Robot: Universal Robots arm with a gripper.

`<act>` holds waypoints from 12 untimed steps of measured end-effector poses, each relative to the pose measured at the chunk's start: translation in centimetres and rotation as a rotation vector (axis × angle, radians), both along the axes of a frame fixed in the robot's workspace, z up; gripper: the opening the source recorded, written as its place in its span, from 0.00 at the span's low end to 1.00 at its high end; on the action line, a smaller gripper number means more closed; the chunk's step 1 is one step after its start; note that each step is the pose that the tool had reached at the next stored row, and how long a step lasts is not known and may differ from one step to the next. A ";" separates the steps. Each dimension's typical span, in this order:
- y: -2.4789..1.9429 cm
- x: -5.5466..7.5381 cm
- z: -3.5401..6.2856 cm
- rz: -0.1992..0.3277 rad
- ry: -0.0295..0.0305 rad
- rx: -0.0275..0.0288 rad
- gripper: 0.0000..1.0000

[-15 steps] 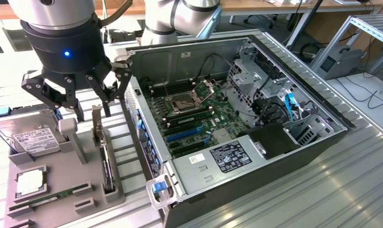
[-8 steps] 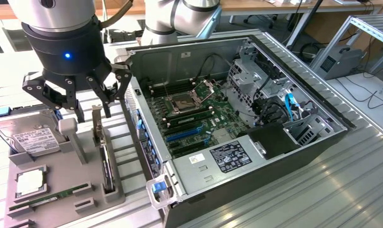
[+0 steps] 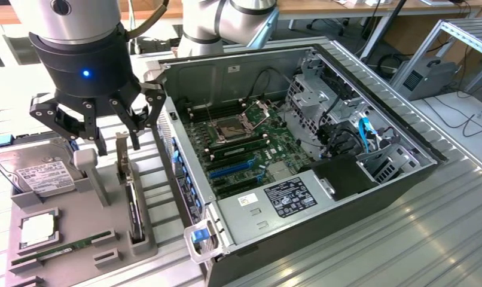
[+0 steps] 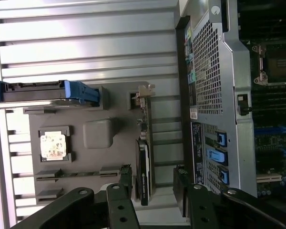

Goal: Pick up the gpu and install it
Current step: 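Pick up the gpu and move the gpu toward the slot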

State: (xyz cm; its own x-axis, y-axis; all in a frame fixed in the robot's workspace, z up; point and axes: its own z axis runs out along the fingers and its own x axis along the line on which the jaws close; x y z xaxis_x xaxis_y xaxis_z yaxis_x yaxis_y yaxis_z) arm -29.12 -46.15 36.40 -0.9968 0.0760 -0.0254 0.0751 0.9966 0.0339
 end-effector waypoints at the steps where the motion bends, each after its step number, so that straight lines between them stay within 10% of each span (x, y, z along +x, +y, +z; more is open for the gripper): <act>1: 0.00 0.0 -0.04 0.000 0.0000 0.0000 0.48; 12: -0.05 0.0 -0.43 0.000 0.0000 0.0001 0.48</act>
State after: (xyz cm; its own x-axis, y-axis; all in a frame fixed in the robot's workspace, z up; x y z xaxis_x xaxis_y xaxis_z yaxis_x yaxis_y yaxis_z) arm -29.12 -46.20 35.97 -0.9968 0.0760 -0.0254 0.0751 0.9966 0.0339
